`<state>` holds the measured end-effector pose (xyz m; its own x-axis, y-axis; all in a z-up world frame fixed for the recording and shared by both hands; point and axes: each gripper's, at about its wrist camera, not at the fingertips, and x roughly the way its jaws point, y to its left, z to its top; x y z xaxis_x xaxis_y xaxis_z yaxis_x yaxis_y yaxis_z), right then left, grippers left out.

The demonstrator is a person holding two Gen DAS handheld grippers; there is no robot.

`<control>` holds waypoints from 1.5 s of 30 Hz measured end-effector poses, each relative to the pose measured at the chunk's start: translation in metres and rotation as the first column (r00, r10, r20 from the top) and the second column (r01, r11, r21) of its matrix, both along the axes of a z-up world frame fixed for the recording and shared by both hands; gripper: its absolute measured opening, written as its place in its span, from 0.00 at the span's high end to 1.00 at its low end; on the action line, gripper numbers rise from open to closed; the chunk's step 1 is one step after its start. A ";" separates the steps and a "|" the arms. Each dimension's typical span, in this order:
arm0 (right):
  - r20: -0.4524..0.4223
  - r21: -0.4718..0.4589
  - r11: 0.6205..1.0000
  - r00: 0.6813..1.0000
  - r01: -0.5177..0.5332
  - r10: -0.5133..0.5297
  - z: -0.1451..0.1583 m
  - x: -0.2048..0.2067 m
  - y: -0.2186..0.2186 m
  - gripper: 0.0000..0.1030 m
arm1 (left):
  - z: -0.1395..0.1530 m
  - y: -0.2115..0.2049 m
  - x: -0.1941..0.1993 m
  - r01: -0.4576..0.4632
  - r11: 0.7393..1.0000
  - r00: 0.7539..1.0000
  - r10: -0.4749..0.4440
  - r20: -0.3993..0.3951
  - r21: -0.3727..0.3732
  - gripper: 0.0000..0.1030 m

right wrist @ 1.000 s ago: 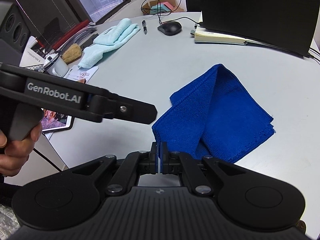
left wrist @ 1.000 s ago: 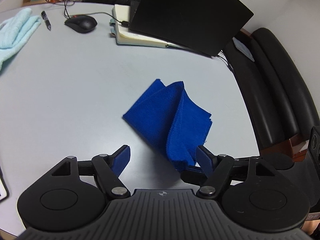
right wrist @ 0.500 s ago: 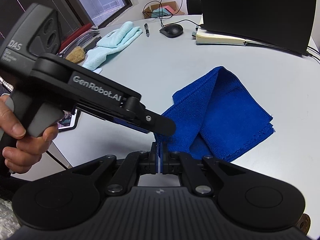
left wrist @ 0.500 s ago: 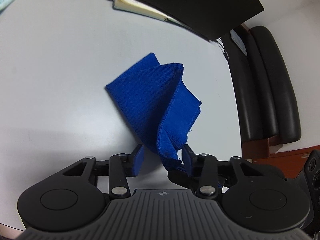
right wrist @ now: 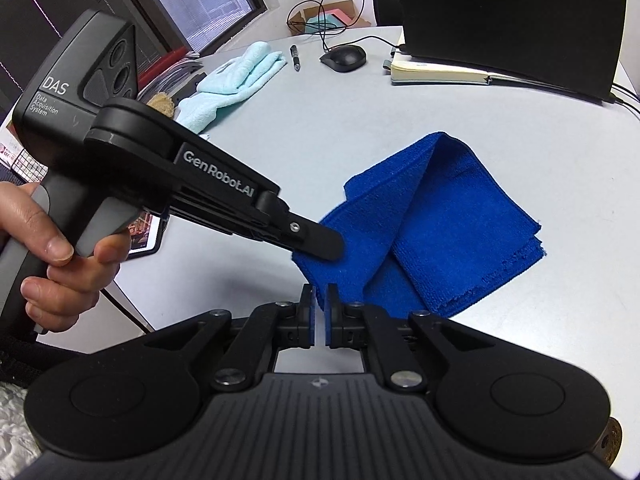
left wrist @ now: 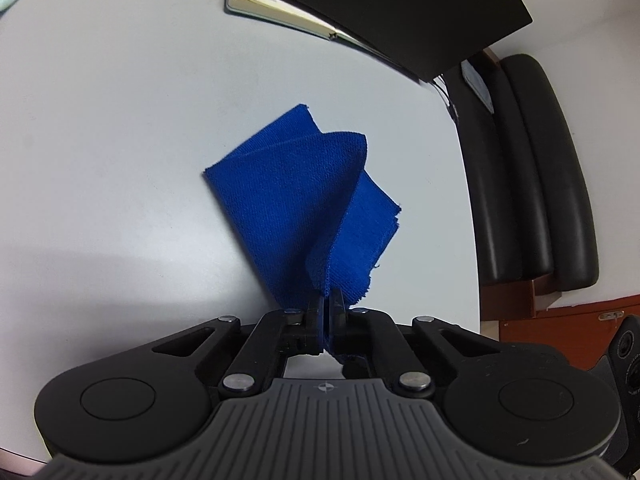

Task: Fold towel
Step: 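Close the left gripper on the towel edge while the right gripper holds its layer, then hold the towel with both grippers and pull them apart to open the folds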

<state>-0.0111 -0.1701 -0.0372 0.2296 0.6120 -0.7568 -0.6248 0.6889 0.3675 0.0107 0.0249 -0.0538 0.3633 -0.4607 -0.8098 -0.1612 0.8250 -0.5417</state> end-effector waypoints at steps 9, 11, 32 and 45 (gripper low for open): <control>-0.012 -0.042 0.995 0.996 0.090 -0.090 -0.006 0.017 -0.025 0.94 | 0.006 0.005 -0.007 -0.012 0.997 1.000 0.011 0.017 0.074 0.98; -0.014 -0.055 0.992 0.994 0.111 -0.112 -0.009 0.022 -0.030 0.94 | 0.007 0.006 -0.009 -0.022 0.995 1.000 0.020 0.022 0.100 0.98; 0.012 -0.174 0.975 0.990 0.140 -0.140 -0.034 0.050 -0.029 0.76 | 0.020 0.033 -0.028 -0.102 0.907 0.994 0.084 0.063 0.409 0.98; 0.002 -0.195 0.971 0.990 0.138 -0.141 -0.047 0.060 -0.019 0.76 | 0.015 0.036 -0.025 -0.088 0.868 0.996 0.071 0.053 0.489 0.98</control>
<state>0.0494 -0.1893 -0.0840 0.2928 0.4152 -0.8613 -0.5140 0.8279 0.2244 -0.0145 0.0612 -0.0392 0.4113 0.0249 -0.9111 -0.2275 0.9708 -0.0762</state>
